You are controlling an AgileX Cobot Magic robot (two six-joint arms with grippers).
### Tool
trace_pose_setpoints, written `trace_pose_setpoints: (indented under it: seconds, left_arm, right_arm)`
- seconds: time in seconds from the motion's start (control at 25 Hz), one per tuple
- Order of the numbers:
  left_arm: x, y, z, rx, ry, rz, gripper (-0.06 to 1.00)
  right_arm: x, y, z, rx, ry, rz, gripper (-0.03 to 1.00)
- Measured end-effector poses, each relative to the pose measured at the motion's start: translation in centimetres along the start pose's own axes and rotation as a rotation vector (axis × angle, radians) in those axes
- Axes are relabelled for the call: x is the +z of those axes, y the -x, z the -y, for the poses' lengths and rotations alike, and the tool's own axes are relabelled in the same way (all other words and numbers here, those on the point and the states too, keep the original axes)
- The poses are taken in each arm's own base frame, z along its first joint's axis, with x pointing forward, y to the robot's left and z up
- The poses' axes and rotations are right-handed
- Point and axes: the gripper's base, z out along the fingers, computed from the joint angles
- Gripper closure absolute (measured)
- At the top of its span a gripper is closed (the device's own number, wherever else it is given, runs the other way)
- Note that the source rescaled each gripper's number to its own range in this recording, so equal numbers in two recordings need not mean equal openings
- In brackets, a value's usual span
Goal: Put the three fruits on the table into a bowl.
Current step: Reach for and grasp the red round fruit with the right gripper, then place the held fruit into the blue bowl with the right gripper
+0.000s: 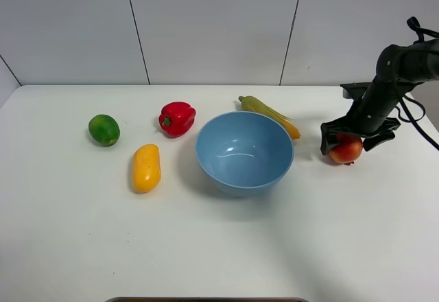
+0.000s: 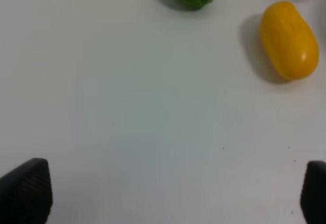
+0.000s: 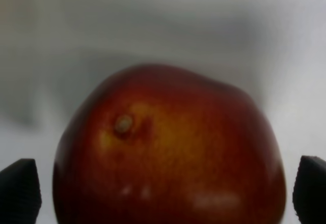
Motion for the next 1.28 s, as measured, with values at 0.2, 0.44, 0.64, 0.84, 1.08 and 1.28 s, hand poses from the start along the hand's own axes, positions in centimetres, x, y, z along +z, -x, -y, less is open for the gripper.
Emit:
trace_pose_setpoints:
  seconds: [0.2, 0.44, 0.64, 0.84, 1.08, 1.28]
  left_arm:
    - [0.0, 0.0, 0.0, 0.0, 0.0, 0.0, -0.06]
    - [0.0, 0.0, 0.0, 0.0, 0.0, 0.0, -0.06]
    - [0.0, 0.0, 0.0, 0.0, 0.0, 0.0, -0.06]
    - [0.0, 0.0, 0.0, 0.0, 0.0, 0.0, -0.06]
    - [0.0, 0.0, 0.0, 0.0, 0.0, 0.0, -0.06]
    - [0.0, 0.0, 0.0, 0.0, 0.0, 0.0, -0.06]
  right_arm:
    - [1.7, 0.0, 0.1, 0.01, 0.008, -0.024, -0.03]
    - [2.6, 0.1, 0.1, 0.01, 0.01, -0.021, -0.03]
    - [2.7, 0.3, 0.2, 0.01, 0.007, -0.003, 0.15]
    - [2.7, 0.3, 0.2, 0.01, 0.006, 0.001, 0.38]
    - [2.7, 0.3, 0.2, 0.01, 0.007, -0.003, 0.97]
    - [2.7, 0.3, 0.2, 0.01, 0.007, -0.003, 0.97]
